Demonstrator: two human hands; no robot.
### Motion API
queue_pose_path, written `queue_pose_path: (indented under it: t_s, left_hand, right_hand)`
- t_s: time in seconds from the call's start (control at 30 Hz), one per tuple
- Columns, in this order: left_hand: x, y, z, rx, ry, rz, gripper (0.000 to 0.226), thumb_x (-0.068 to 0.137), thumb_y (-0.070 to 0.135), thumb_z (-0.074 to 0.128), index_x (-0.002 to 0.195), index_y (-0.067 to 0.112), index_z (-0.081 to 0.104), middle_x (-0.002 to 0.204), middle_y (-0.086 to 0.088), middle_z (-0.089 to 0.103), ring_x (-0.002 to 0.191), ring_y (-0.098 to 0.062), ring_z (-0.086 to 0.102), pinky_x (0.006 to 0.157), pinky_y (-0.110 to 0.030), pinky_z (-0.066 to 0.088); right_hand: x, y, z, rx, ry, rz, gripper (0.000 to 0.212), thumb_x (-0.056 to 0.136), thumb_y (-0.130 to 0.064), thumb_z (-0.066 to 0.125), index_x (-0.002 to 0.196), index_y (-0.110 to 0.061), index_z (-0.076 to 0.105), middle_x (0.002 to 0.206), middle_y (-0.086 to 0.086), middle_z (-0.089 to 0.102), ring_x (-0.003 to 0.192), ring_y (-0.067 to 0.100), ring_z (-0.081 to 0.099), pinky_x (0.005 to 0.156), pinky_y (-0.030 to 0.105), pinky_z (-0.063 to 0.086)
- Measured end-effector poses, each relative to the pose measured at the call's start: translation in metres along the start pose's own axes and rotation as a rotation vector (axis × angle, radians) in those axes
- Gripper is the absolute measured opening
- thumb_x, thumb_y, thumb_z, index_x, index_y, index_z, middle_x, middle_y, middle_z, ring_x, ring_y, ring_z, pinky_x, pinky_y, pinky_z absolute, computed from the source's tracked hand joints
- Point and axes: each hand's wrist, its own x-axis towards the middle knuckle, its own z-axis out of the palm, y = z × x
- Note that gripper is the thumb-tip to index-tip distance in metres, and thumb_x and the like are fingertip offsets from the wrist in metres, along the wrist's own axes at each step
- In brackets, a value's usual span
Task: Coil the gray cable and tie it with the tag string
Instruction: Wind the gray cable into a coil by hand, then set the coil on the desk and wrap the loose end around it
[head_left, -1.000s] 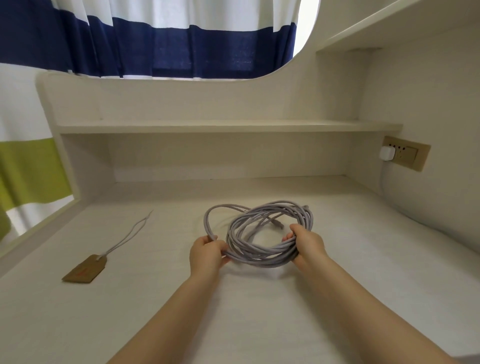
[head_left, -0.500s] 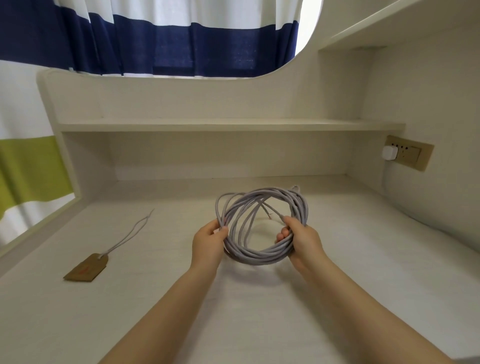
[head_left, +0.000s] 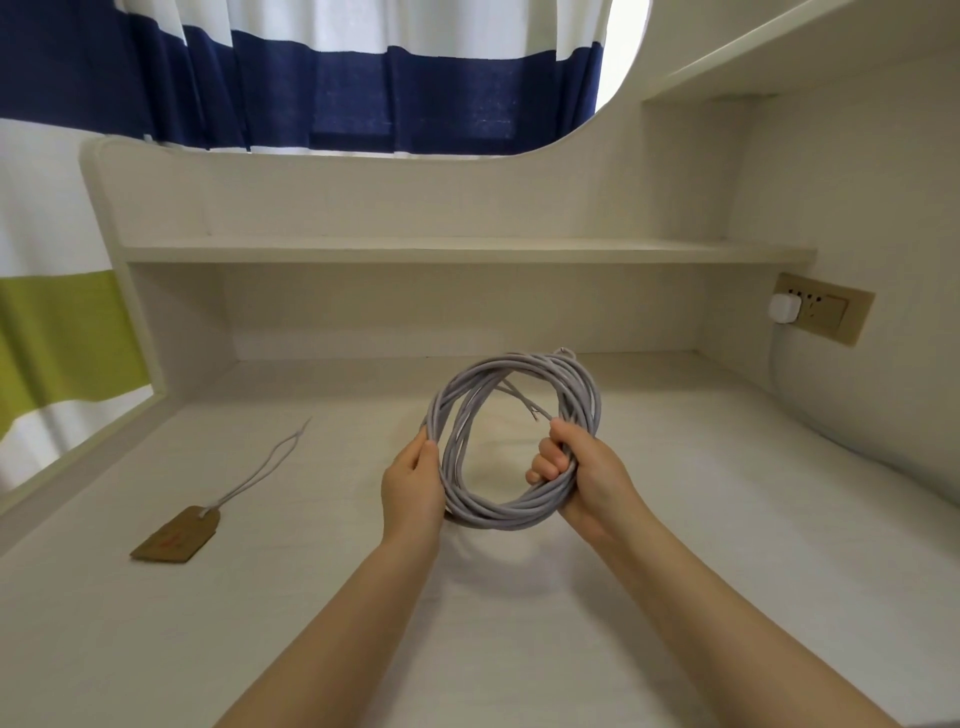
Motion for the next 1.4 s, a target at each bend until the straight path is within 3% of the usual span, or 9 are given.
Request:
queue_pose_path:
  t_s: [0.1,0.13,0.3,0.43,0.53,0.73,0.9,1.13,1.4]
  left_hand:
    - [0.003,0.007,-0.002,-0.147,0.011,-0.136,0.031,0.085,0.014,0.05,0.059,0.022,0.065,0.055,0.009,0.056,0.062,-0.016,0.049,0.057,-0.024,0.043]
    - [0.004,0.011,-0.003,-0.202,0.012,-0.204,0.031,0.084,0.014,0.053,0.056,0.021,0.065,0.053,0.007,0.058,0.058,-0.015,0.052,0.055,-0.025,0.043]
    - [0.013,0.019,-0.015,-0.26,-0.04,-0.295,0.008,0.077,0.012,0.067,0.073,0.011,0.073,0.072,-0.002,0.068,0.073,-0.02,0.061,0.066,-0.031,0.051]
    - [0.015,0.02,-0.017,-0.256,0.029,-0.187,0.028,0.079,-0.001,0.064,0.106,-0.006,0.058,0.081,-0.013,0.066,0.072,-0.026,0.061,0.075,-0.04,0.053]
    - [0.017,0.023,-0.018,-0.189,0.009,-0.23,0.019,0.079,-0.001,0.065,0.095,-0.003,0.056,0.079,-0.019,0.061,0.068,-0.031,0.06,0.069,-0.042,0.054]
    - [0.023,0.02,-0.028,-0.15,-0.356,-0.572,0.02,0.089,0.01,0.05,0.08,-0.004,0.063,0.056,-0.011,0.067,0.052,-0.017,0.066,0.05,-0.026,0.057]
    - [0.02,0.002,-0.027,-0.097,-0.323,-0.641,0.028,0.09,0.003,0.045,0.062,0.002,0.051,0.035,-0.006,0.052,0.029,-0.014,0.052,0.037,-0.02,0.049]
    - [0.016,-0.004,-0.025,0.052,-0.256,-0.598,0.033,0.087,0.001,0.043,0.055,0.004,0.047,0.048,-0.012,0.047,0.038,-0.02,0.05,0.033,-0.02,0.045]
    - [0.013,-0.002,-0.022,0.098,-0.222,-0.577,0.028,0.091,0.002,0.043,0.063,0.002,0.048,0.06,-0.013,0.046,0.053,-0.021,0.047,0.033,-0.021,0.047]
  right_hand:
    - [-0.001,-0.002,0.004,-0.015,-0.018,0.007,0.04,0.095,-0.014,0.039,0.055,-0.015,0.038,0.038,-0.005,0.036,0.036,0.009,0.038,0.045,0.022,0.041]
    - [-0.001,-0.002,0.003,-0.015,-0.019,0.014,0.04,0.095,-0.014,0.039,0.054,-0.015,0.038,0.038,-0.005,0.036,0.036,0.009,0.038,0.045,0.022,0.042]
    - [-0.003,-0.003,0.001,-0.008,-0.028,0.054,0.043,0.095,-0.015,0.039,0.052,-0.016,0.038,0.038,-0.005,0.035,0.035,0.009,0.037,0.044,0.022,0.042]
    - [-0.002,0.0,0.005,-0.005,-0.014,0.058,0.043,0.094,-0.015,0.04,0.052,-0.016,0.038,0.037,-0.005,0.036,0.035,0.009,0.038,0.043,0.022,0.042]
    - [-0.001,-0.001,0.006,0.005,-0.001,0.071,0.046,0.094,-0.015,0.041,0.048,-0.016,0.04,0.037,-0.005,0.036,0.035,0.009,0.038,0.042,0.022,0.043]
    - [0.002,-0.001,0.0,-0.022,0.029,0.164,0.037,0.094,-0.016,0.042,0.057,-0.015,0.038,0.038,-0.004,0.037,0.034,0.01,0.039,0.041,0.022,0.043]
    - [0.006,0.01,-0.014,-0.139,0.205,0.304,0.033,0.092,-0.015,0.046,0.059,-0.011,0.043,0.037,0.0,0.046,0.036,0.014,0.051,0.051,0.025,0.046]
    - [0.012,0.02,-0.026,-0.548,0.404,0.376,0.026,0.086,-0.017,0.052,0.066,-0.002,0.053,0.059,0.016,0.058,0.055,0.029,0.059,0.067,0.036,0.049]
    - [0.012,0.012,-0.026,-1.65,0.394,0.262,0.032,0.085,-0.04,0.045,0.089,-0.01,0.056,0.104,0.015,0.065,0.098,0.032,0.059,0.073,0.03,0.04]
